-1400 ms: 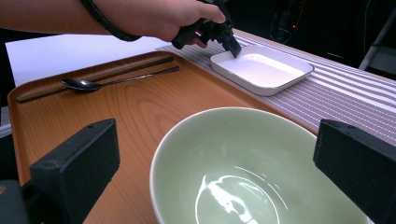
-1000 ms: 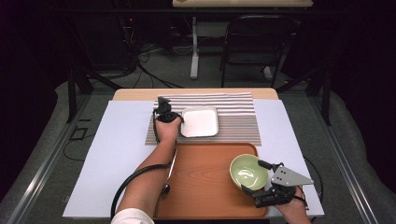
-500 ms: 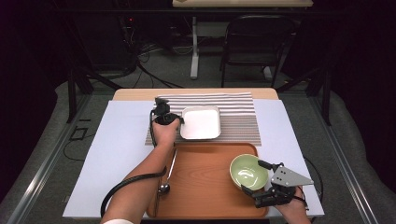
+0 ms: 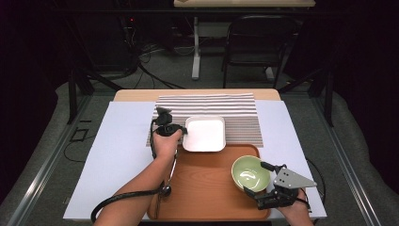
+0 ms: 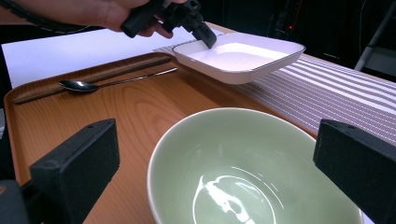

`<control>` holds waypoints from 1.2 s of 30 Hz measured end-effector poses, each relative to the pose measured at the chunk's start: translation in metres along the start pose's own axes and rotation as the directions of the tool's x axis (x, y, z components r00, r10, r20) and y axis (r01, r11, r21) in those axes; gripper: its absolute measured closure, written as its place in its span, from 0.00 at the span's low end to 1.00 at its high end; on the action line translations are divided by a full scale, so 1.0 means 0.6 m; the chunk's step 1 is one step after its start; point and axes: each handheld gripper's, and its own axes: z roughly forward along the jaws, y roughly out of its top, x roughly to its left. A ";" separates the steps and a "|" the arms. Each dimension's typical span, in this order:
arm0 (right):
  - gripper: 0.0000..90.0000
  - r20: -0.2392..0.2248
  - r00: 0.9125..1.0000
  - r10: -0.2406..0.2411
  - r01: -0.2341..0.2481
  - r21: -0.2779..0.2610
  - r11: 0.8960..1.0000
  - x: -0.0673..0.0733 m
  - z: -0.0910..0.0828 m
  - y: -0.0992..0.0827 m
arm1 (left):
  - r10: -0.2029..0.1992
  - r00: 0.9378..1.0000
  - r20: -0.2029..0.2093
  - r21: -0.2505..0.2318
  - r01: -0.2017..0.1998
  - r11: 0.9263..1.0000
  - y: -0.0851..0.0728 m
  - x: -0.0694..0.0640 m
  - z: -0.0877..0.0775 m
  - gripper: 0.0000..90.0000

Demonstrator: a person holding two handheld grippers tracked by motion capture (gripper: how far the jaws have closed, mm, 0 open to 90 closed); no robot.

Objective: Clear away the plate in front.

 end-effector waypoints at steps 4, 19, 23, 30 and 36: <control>0.00 0.002 1.000 0.000 0.000 0.001 1.000 0.000 0.000 0.000 | 0.013 1.000 0.005 0.023 -0.013 1.000 -0.019 -0.001 -0.009 0.99; 0.00 0.006 1.000 0.003 -0.003 -0.001 1.000 0.001 -0.002 0.000 | 0.016 1.000 -0.021 0.078 -0.014 0.997 -0.087 0.013 -0.022 0.99; 0.00 0.007 1.000 0.002 -0.002 -0.001 1.000 0.001 -0.002 0.000 | 0.022 1.000 -0.021 0.085 -0.020 0.996 -0.107 0.013 -0.026 0.99; 0.00 0.009 1.000 0.003 -0.003 -0.001 1.000 0.001 -0.003 0.000 | 0.021 0.998 -0.056 0.062 -0.017 0.998 -0.136 0.010 -0.038 0.99; 0.00 0.010 1.000 0.005 -0.005 -0.001 1.000 0.000 -0.003 0.000 | 0.024 0.997 -0.079 0.057 -0.019 0.998 -0.156 0.007 -0.046 0.99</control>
